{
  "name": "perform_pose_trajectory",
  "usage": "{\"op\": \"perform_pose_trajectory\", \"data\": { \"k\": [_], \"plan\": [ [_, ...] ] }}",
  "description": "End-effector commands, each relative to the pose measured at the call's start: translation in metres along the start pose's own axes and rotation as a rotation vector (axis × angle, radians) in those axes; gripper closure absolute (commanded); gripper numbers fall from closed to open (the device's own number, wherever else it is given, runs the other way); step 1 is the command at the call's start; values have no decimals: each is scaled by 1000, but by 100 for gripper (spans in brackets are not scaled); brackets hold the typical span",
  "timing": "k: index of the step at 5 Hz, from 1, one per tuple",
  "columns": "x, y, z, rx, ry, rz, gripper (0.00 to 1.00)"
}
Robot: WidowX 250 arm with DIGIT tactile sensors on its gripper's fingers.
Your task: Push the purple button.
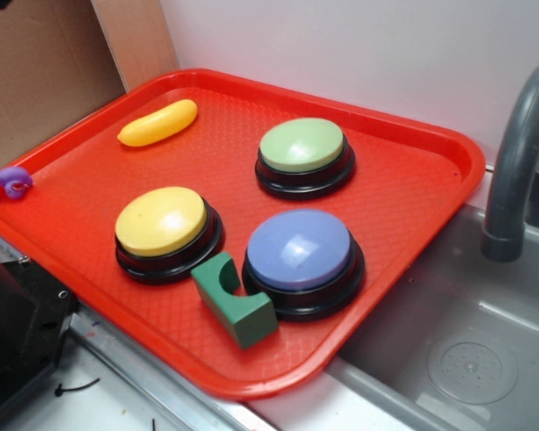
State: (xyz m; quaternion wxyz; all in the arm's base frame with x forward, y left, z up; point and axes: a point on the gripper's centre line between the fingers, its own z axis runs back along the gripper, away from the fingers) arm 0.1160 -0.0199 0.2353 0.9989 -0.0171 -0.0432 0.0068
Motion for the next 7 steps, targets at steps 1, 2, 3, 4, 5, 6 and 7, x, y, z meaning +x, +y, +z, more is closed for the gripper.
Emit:
{"op": "perform_pose_trajectory", "data": {
  "k": [1,2,3,4,5,6,7],
  "plan": [
    [0,0,0,0,0,0,0],
    [22,-49,-43,81,51,-240,0],
    [23,-95,-73,130,6,-385,0],
    [32,-115,-105,100,-11,-505,0],
    [42,-123,-132,111,49,-554,0],
    [60,-116,-148,67,26,-516,0],
    [69,-122,-177,34,73,-542,0]
  ]
}}
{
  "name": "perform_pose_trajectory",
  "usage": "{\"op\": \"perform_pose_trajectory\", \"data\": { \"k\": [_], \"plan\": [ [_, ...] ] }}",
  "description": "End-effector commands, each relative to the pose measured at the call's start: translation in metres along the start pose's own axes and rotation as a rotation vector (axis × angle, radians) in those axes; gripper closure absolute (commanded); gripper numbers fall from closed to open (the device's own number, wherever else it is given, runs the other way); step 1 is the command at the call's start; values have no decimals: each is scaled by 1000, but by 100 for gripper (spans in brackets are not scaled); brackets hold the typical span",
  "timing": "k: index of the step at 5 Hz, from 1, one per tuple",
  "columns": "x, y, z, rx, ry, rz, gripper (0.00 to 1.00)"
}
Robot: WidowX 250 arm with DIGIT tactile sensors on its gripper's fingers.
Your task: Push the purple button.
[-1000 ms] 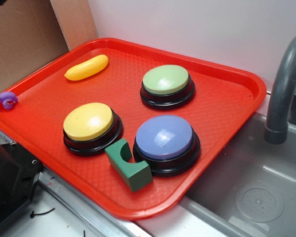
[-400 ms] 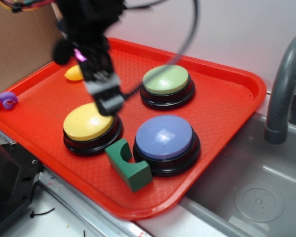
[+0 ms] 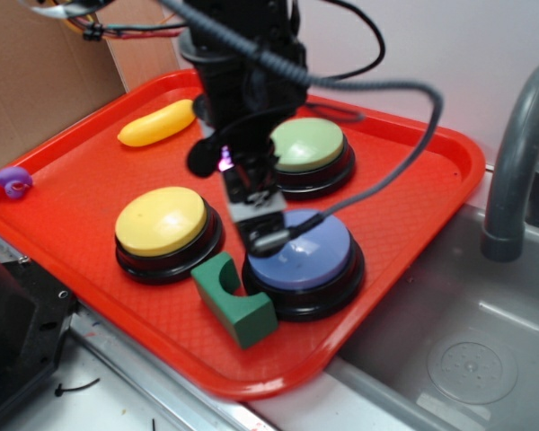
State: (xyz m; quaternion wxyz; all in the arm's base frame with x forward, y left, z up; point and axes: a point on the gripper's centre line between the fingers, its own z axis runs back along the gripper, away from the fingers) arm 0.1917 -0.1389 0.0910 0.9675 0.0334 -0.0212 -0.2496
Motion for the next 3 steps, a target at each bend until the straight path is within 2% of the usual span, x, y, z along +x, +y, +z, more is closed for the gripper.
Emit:
{"op": "perform_pose_trajectory", "data": {
  "k": [1,2,3],
  "plan": [
    [20,-13,-38,-63,54,-65,0],
    [20,-20,-46,-77,87,-92,0],
    [17,-12,-27,-52,61,-76,0]
  ]
}}
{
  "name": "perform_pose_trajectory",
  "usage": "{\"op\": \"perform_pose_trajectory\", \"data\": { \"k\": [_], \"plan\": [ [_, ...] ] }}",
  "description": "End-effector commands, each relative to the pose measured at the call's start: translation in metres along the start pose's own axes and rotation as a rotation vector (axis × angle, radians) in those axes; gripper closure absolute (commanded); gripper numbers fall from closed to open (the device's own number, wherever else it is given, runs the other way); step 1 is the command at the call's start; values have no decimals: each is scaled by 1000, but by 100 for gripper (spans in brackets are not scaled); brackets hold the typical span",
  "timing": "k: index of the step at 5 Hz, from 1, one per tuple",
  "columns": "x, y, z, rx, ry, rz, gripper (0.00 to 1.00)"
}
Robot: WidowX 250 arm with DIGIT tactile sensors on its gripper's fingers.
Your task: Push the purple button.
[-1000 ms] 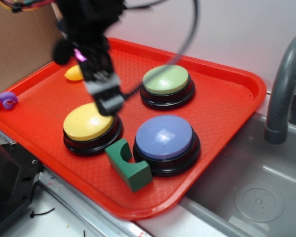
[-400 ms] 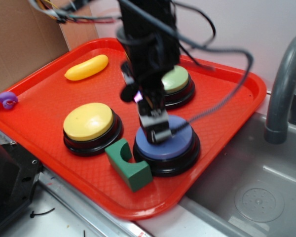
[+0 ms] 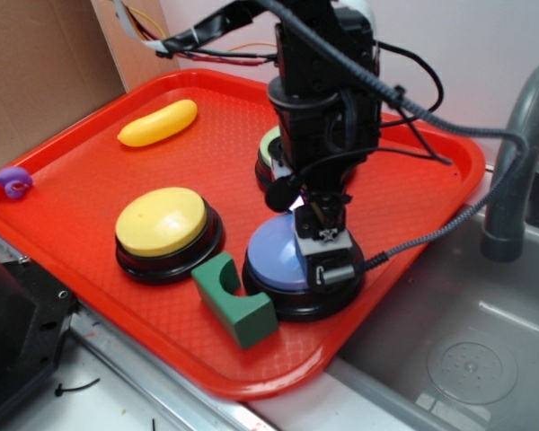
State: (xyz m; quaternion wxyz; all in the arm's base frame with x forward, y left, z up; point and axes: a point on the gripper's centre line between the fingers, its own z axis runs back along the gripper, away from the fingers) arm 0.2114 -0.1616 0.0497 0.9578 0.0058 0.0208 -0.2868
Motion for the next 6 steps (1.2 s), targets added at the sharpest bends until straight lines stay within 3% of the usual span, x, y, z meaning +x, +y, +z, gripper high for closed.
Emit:
{"op": "perform_pose_trajectory", "data": {
  "k": [1,2,3,6],
  "plan": [
    [-25,6,51,33,-45,41,0],
    [-39,13,71,11,-2,8,0],
    [-45,15,76,-30,-44,30,0],
    [-65,22,100,-20,-79,112,0]
  ]
}}
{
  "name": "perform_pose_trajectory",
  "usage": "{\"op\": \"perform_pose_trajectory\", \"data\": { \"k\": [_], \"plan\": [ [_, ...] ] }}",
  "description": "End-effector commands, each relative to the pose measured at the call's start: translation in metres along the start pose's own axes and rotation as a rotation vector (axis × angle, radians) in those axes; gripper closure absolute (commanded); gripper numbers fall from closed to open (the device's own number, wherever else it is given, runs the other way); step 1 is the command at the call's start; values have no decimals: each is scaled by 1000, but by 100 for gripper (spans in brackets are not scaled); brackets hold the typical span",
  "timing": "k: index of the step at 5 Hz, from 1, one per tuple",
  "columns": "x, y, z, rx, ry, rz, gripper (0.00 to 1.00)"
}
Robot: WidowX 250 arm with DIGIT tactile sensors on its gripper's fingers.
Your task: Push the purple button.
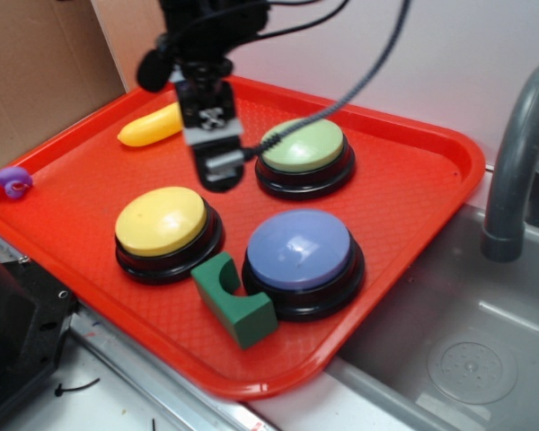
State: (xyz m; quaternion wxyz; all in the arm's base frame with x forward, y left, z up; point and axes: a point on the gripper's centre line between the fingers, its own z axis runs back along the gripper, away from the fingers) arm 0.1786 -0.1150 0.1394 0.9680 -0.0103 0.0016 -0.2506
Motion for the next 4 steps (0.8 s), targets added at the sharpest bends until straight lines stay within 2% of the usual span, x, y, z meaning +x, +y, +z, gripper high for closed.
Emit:
{"op": "perform_pose_trajectory", "data": {
  "k": [1,3,4],
  "plan": [
    [-14,4,22,5,-21,76,0],
    [-32,10,36,-7,-8,166,0],
    [-51,13,48,1,-3,235,0]
  ]
}}
